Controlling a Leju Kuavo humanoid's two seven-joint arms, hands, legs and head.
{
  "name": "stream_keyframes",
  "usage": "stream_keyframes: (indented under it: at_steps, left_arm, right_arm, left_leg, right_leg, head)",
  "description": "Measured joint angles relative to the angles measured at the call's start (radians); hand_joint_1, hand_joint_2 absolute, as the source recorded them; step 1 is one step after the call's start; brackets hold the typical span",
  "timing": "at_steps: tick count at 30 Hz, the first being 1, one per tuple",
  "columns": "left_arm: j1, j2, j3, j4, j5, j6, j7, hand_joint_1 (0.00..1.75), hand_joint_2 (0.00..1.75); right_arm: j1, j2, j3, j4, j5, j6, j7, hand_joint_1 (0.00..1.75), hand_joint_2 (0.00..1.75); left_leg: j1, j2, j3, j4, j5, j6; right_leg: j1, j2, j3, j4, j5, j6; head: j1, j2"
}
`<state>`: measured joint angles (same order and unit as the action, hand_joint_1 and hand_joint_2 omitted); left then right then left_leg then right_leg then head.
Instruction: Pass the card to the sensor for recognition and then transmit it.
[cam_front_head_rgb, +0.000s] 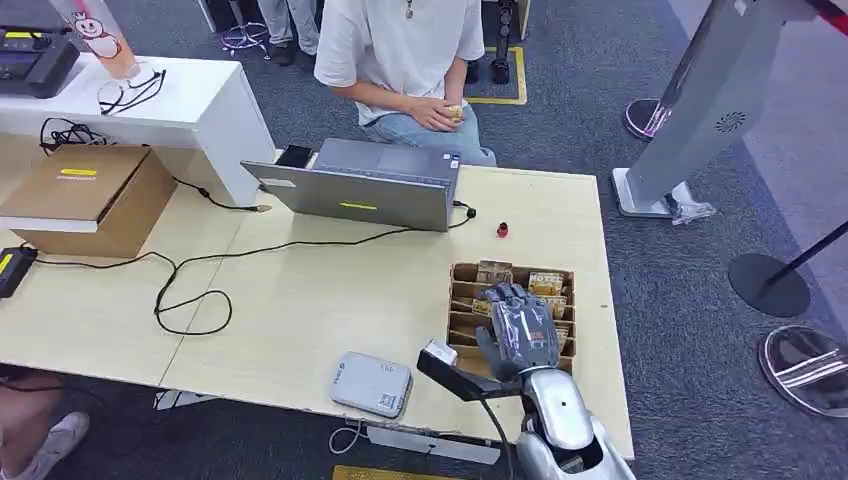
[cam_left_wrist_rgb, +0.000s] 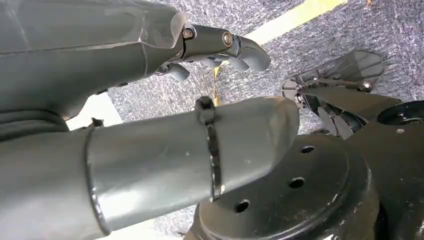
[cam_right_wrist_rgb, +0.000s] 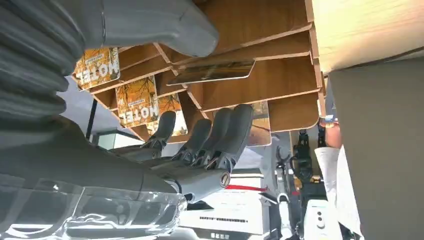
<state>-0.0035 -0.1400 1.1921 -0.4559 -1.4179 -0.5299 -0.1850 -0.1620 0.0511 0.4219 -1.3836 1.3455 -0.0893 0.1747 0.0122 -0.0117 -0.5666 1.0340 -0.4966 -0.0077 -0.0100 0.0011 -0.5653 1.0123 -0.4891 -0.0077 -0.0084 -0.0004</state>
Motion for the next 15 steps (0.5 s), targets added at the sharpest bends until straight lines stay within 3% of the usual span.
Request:
stream_keyframes:
  at_steps: [15]
  left_arm:
    - [0.000,0.000,0.001,0.000,-0.002,0.000,0.000,0.00,0.00]
  right_arm:
    - [0.000,0.000,0.000,0.010,-0.015,0.007,0.004,0.87,1.75]
  left_leg:
    - [0.000,0.000,0.000,0.000,0.000,0.000]
  right_leg:
    - [0.000,0.000,0.000,0.000,0.000,0.000]
  head:
    - [0.000,0.000]
